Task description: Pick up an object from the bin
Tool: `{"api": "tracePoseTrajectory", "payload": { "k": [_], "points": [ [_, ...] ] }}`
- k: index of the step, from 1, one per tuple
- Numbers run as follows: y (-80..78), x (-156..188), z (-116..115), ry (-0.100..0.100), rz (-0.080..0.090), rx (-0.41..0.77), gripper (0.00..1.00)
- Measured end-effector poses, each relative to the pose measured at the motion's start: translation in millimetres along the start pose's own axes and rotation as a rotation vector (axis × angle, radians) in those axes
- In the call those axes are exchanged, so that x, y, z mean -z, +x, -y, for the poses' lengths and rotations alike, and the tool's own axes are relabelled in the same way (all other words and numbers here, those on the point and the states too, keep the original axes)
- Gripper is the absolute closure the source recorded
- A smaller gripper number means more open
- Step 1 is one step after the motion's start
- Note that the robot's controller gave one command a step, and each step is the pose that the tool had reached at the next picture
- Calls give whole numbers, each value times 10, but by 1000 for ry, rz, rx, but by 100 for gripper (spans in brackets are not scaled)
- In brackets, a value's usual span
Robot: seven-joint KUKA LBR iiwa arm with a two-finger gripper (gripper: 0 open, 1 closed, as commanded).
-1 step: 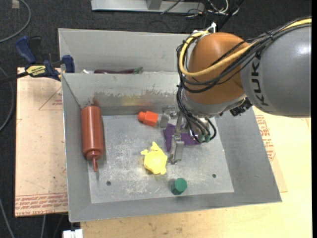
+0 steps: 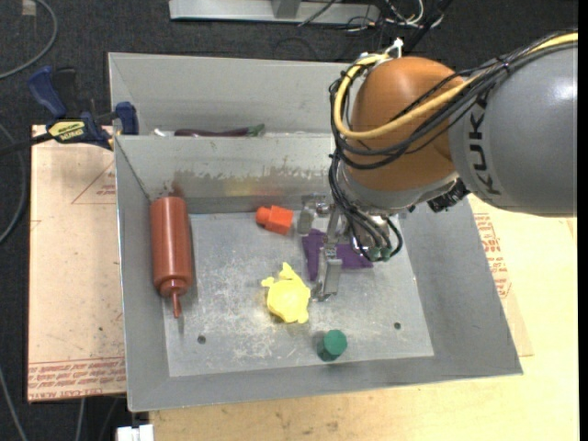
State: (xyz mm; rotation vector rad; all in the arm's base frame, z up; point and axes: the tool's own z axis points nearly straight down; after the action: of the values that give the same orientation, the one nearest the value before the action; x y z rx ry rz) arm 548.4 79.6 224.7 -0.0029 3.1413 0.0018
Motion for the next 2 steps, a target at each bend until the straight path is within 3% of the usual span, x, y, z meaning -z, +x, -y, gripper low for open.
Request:
{"api": "tracePoseTrajectory", "payload": {
  "k": [1, 2],
  "points": [
    [302, -407, -72, -1, 4, -8, 0],
    [433, -758, 47, -1, -4, 76, 0]
  ]
}}
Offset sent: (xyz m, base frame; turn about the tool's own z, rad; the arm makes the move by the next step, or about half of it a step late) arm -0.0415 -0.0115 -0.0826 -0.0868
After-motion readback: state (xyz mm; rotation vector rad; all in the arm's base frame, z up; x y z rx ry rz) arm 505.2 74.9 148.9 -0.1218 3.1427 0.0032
